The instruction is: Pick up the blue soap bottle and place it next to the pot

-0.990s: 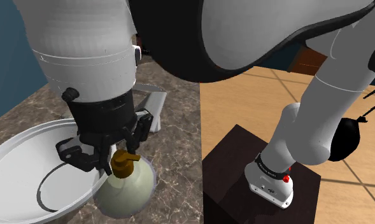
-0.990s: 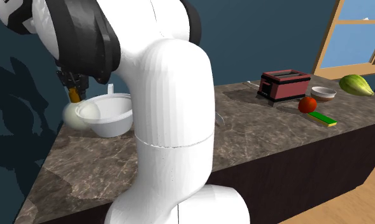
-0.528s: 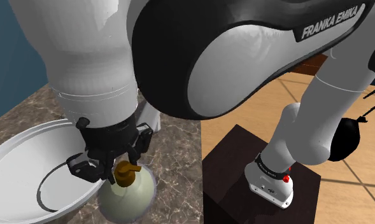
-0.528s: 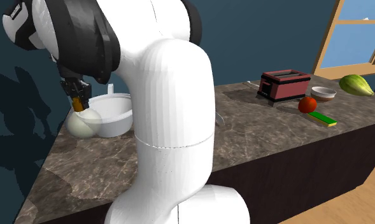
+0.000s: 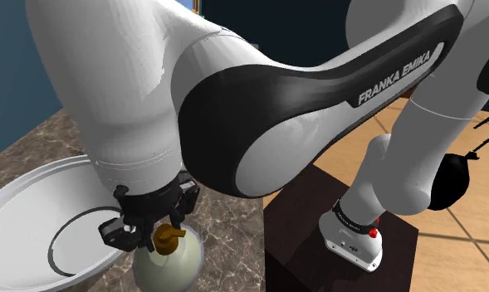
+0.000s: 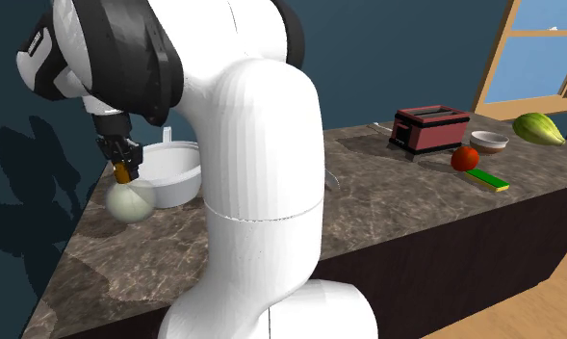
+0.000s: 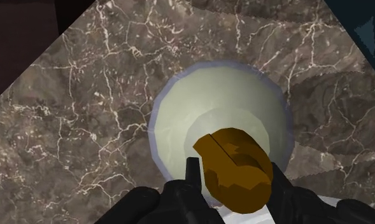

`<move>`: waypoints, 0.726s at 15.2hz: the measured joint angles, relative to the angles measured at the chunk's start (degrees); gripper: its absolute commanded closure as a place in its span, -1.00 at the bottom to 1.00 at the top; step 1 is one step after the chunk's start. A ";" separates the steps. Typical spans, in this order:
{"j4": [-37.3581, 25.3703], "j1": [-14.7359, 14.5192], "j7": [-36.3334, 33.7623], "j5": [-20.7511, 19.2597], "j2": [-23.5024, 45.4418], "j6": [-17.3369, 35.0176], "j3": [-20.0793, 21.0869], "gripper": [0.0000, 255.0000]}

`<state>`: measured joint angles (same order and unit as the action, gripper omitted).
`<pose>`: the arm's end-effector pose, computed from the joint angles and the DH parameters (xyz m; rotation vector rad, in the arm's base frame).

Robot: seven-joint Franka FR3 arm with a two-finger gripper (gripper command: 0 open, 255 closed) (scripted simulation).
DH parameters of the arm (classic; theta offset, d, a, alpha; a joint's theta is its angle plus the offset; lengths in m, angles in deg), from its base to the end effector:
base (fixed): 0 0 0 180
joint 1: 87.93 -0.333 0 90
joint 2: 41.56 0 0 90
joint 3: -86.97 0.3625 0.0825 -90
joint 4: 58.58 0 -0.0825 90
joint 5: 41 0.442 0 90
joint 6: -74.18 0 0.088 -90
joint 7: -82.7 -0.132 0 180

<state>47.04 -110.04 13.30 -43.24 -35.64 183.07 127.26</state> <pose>0.3096 0.5595 0.4787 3.1290 -0.1739 -0.0565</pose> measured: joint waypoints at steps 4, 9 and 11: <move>1.94 -0.18 -0.45 -0.72 1.00 2.71 -0.05 1.00; 4.73 -0.41 -1.08 -1.67 2.23 6.42 -0.18 1.00; 5.90 -0.48 -1.31 -2.10 2.78 8.00 -0.28 1.00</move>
<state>52.94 -110.52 11.99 -45.34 -32.86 191.07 126.98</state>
